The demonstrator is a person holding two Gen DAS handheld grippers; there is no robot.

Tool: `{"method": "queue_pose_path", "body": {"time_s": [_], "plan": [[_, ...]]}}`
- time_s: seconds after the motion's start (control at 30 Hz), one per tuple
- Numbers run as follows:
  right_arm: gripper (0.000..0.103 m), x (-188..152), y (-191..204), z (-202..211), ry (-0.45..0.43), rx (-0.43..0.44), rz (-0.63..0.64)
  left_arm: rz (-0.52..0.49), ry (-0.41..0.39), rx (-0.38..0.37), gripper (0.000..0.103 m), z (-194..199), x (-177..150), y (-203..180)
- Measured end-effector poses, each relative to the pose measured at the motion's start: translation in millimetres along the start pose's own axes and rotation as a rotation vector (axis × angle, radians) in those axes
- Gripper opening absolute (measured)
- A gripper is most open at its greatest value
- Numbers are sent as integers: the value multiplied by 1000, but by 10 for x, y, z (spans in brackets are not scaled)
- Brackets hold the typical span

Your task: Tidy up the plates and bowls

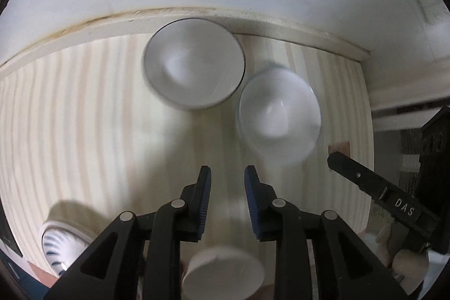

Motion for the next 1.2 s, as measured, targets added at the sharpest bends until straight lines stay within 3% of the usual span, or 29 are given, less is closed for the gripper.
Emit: {"method": "queue_pose_path", "body": {"time_s": [0.2,0.4,0.47,0.53,0.67,0.87,1.2], "plan": [[41,419,-57,-326,25,-39,11,25,70,47,23,-419,318,-61],[38,519,-131,-656,58,-71,8,-12,74,107,21,-685,409,-115],[14,536,-139,-716,63,-82,18,-39,62,120,15,-728,428,-154],[12,543,-122,-753,59,-85,28,-59,52,137,13,-747,430,-192],[11,520,-106,-754,49,-121,52,-75,35,146,13,-701,385,-227],[10,361,-70,-638,52,-104,58,-98,-16,126,13,-385,166,-232],[10,-166,262,-30,-3,-102,119,-149,-107,93,13,226,-258,-228]]}}
Point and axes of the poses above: each gripper's, at about its wrist camera, not at the fingertips, and z roughly against the way its jaws point, y to its left, x to its top, the point moved 7 cm from there along -z, roughly the way its jaws point, and after that the axes turned 4 degrees about y, right-handed, at the moved point
